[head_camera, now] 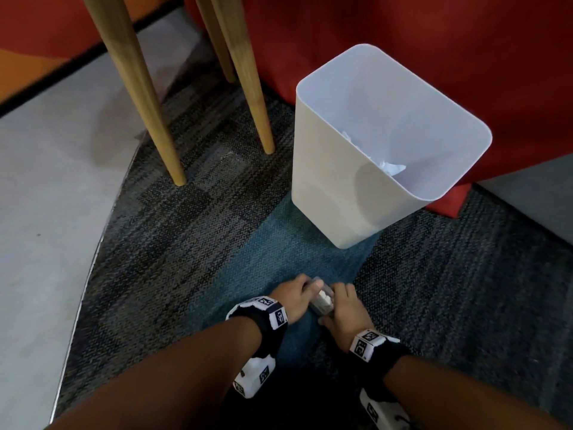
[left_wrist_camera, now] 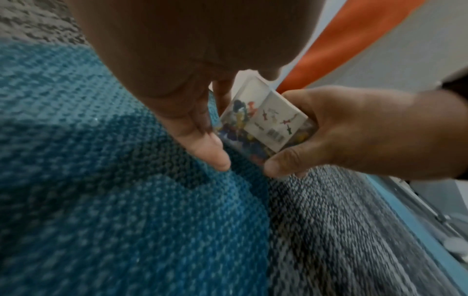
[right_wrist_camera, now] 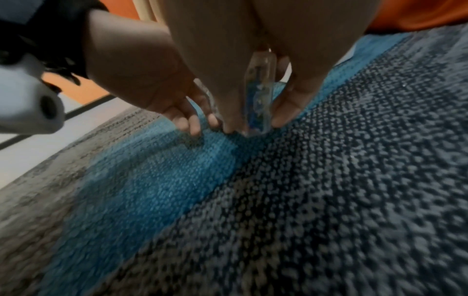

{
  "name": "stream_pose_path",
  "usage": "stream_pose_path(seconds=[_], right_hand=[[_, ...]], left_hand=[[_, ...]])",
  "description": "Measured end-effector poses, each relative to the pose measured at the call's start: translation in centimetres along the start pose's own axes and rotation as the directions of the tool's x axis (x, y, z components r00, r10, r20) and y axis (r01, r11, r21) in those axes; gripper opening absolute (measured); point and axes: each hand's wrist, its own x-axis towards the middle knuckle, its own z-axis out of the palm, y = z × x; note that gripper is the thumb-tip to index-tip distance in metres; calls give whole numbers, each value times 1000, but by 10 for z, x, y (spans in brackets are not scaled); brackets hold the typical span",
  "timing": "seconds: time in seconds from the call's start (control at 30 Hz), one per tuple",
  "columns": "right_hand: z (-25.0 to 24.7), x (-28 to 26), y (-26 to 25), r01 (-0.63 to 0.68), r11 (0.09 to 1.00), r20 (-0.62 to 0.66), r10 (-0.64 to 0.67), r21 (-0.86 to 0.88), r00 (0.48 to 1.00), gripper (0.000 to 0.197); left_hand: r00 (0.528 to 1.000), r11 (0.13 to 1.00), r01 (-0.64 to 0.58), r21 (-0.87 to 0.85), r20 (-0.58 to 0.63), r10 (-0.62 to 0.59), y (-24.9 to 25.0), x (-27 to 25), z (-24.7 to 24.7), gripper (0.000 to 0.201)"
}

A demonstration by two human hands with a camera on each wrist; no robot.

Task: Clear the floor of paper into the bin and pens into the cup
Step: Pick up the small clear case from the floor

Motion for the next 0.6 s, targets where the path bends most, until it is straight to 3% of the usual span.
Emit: stream_pose_path(seconds=[0.2,0.33,0.47,0.6], right_hand=[[-24,25,-15,122,989,-169,-107,81,980,38],[-68,47,-40,274,936,-186,-235,221,954,44],[-118,50,-76,403,875,-190,-362,269,913,53],[-166,39,-119,581,759,-327,-491,295,808,55]], left_hand=[[997,955,-34,-296,-73,13,12,5,-39,40],[975,966,-183,-181,-157,155,31,-2,-98,61],[935,948,-316,-28,-178,306,64,-29,-174,51],[867,895,-435,94,-223,445,94,-74,-240,45]])
